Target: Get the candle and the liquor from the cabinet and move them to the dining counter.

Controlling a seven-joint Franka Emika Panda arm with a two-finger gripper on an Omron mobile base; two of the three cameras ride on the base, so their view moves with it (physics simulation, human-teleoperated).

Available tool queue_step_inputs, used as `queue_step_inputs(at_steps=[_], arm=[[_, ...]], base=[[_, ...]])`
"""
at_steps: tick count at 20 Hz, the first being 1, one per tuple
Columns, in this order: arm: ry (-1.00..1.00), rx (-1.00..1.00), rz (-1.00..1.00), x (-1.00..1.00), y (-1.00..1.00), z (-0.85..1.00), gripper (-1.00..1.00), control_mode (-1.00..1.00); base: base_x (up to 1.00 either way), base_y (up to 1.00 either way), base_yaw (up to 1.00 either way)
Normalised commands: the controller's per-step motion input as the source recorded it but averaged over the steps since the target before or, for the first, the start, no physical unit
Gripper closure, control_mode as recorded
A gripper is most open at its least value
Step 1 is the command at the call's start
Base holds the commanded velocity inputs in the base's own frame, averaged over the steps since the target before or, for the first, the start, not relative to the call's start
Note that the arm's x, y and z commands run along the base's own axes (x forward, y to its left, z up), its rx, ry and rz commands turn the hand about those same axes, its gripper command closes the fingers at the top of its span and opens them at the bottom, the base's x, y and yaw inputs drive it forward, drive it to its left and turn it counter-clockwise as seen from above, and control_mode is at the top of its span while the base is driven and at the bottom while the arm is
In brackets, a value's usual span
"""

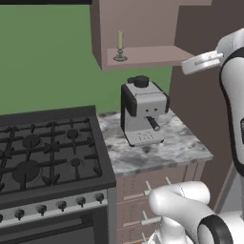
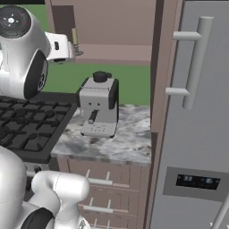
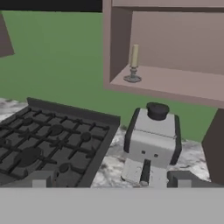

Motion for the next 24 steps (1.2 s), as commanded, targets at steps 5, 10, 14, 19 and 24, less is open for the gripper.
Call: queue_step_inputs(at_steps=[5, 10, 14, 19, 24], arm=[[-0.08, 0.00, 0.03, 0.50, 0.01, 0.00, -1.00, -1.00], [-0.06, 0.02, 0.05, 0.42, 0.00, 0.00, -1.00, -1.00], [-0.08, 0.02, 0.07, 0.37, 0.00, 0.00, -1.00, -1.00], [-0.06, 0.02, 0.04, 0.33, 0.06, 0.00, -1.00, -1.00], [-0.02, 0.03, 0.03, 0.38, 0.10, 0.00, -1.00, -1.00]], base=[[0.00, 0.00, 0.00], [0.00, 0.00, 0.00], [0.00, 0.00, 0.00], [0.00, 0.00, 0.00], [0.00, 0.00, 0.00]])
